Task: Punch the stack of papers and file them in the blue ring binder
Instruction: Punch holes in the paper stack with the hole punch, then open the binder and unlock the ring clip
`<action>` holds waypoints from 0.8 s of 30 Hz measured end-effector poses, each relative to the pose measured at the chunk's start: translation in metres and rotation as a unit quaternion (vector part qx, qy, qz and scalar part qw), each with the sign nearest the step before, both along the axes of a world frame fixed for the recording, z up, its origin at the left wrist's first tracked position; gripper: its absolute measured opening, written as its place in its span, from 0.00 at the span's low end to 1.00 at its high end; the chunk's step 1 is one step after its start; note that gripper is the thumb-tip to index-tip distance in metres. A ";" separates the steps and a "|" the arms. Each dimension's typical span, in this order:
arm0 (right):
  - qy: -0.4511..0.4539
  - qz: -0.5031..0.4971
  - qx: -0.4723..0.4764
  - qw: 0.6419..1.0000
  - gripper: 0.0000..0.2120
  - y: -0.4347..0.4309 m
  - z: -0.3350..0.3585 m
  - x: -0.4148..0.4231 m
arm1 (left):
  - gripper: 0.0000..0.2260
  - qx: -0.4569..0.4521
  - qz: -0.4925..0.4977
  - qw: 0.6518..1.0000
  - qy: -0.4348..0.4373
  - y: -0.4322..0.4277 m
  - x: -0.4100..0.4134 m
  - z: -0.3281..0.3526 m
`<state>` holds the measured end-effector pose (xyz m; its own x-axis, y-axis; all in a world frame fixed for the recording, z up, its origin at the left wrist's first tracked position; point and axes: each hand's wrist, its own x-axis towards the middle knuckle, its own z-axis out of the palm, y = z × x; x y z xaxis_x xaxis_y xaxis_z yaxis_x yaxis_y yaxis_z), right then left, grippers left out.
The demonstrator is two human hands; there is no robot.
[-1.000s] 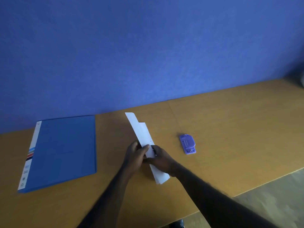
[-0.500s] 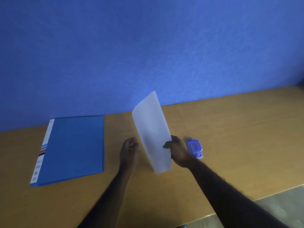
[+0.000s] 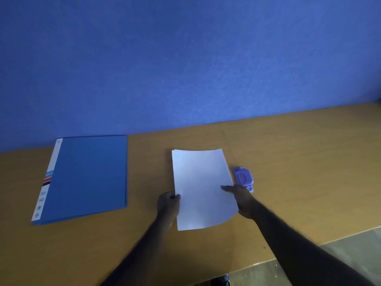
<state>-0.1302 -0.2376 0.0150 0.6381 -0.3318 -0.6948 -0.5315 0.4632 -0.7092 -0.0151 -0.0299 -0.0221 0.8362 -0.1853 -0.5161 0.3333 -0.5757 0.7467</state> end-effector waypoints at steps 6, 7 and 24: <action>0.136 0.077 -0.309 0.938 0.08 -0.005 -0.027 -0.007 | 0.05 0.049 -0.019 0.997 -0.052 -0.010 -0.013 -0.009; 0.144 0.086 -0.335 0.927 0.06 -0.006 -0.033 -0.010 | 0.07 0.056 -0.018 0.996 -0.068 -0.011 -0.015 -0.010; 0.194 0.096 -0.581 0.785 0.18 0.023 -0.042 -0.023 | 0.14 0.158 -0.234 0.913 -0.295 0.077 0.020 -0.019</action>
